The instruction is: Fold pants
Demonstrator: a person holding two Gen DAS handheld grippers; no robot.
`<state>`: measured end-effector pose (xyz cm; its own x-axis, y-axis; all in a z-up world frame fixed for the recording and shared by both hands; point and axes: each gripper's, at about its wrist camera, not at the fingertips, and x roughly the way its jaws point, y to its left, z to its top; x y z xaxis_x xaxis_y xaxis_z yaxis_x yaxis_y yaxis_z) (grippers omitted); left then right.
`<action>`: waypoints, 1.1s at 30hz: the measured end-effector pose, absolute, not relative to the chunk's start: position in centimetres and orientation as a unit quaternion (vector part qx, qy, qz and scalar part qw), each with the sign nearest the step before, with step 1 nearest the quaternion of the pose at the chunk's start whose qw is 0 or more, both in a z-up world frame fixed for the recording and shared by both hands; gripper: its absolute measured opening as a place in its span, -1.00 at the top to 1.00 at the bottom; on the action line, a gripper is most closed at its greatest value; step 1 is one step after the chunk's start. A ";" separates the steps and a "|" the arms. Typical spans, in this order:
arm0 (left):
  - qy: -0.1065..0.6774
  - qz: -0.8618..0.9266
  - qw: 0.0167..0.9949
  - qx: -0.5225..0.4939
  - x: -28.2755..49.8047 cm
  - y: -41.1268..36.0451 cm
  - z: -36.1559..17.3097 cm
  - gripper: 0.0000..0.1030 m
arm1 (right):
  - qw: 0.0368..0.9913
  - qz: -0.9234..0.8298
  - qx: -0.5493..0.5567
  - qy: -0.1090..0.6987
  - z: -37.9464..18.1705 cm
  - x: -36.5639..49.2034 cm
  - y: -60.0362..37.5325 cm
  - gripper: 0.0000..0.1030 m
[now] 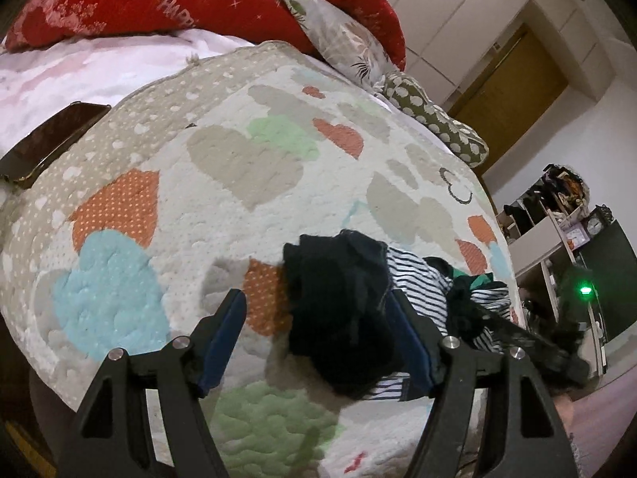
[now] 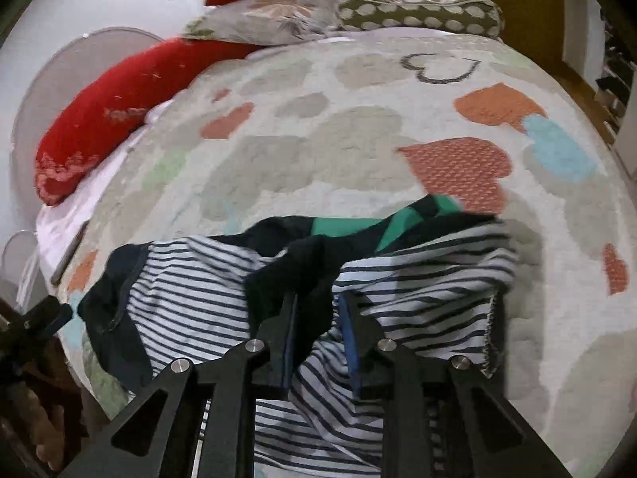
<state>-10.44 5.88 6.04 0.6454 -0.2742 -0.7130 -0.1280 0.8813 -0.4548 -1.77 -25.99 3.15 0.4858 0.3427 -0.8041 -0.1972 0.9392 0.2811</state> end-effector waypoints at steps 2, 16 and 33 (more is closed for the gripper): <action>0.420 -0.037 0.873 -0.245 -10.5 6.2 5.7 -0.39 | 0.857 0.182 0.093 0.472 4.3 -2.3 -26.5 0.43; 0.410 0.012 0.851 -0.328 -13.3 12.1 3.5 0.02 | 0.812 0.305 0.080 0.492 8.4 -4.5 -15.8 -0.20; 0.390 -0.020 0.846 -0.362 -15.6 13.4 2.5 -0.41 | 0.798 0.203 -0.192 0.533 2.2 -3.3 -2.0 0.18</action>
